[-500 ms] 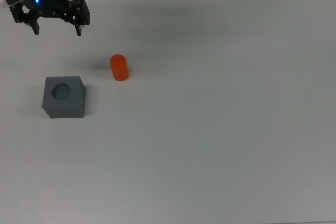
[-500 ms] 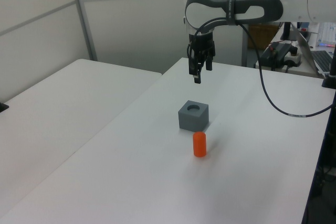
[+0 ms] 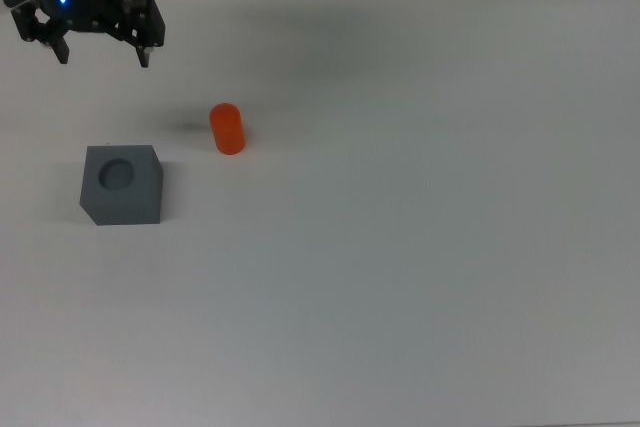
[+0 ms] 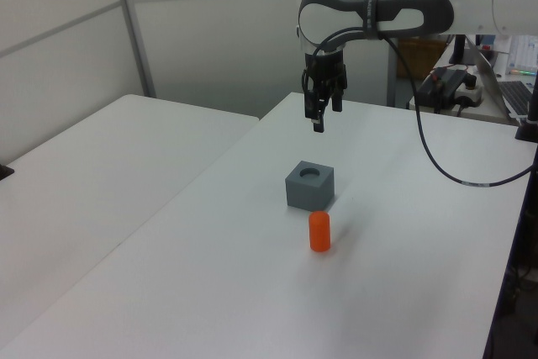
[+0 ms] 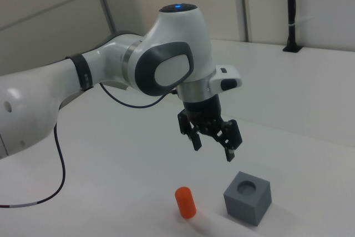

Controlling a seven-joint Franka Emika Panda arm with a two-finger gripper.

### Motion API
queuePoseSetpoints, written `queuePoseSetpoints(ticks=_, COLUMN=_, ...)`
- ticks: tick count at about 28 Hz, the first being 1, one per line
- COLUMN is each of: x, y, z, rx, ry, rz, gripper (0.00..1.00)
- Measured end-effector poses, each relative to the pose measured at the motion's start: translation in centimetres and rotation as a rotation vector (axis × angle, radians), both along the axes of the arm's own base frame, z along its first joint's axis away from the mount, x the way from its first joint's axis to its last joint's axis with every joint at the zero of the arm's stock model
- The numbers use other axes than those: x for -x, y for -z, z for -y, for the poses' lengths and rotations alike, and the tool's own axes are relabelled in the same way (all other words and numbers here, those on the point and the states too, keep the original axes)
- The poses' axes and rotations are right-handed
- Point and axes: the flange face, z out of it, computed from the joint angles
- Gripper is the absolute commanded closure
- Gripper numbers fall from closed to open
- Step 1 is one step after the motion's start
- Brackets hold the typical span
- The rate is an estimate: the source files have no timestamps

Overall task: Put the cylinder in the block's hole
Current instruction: 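Lower the open gripper toward the orange cylinder, then close the gripper around the orange cylinder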

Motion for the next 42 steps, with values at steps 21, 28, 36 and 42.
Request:
queuePoseSetpoints(ticks=21, x=5.4, y=8.3, z=-8.2, rx=-0.018, ry=-0.227, rz=-0.017, gripper=0.00)
queuePoseSetpoints(ticks=28, x=5.7, y=12.1, z=-9.9, rx=-0.021, ry=-0.290, rz=-0.026, gripper=0.00)
queuePoseSetpoints(ticks=36, x=4.4, y=16.8, z=-11.3, rx=-0.024, ry=-0.322, rz=-0.043, gripper=0.00)
queuePoseSetpoints(ticks=42, x=3.7, y=18.6, z=-12.0, rx=-0.026, ry=-0.335, rz=-0.044, gripper=0.59)
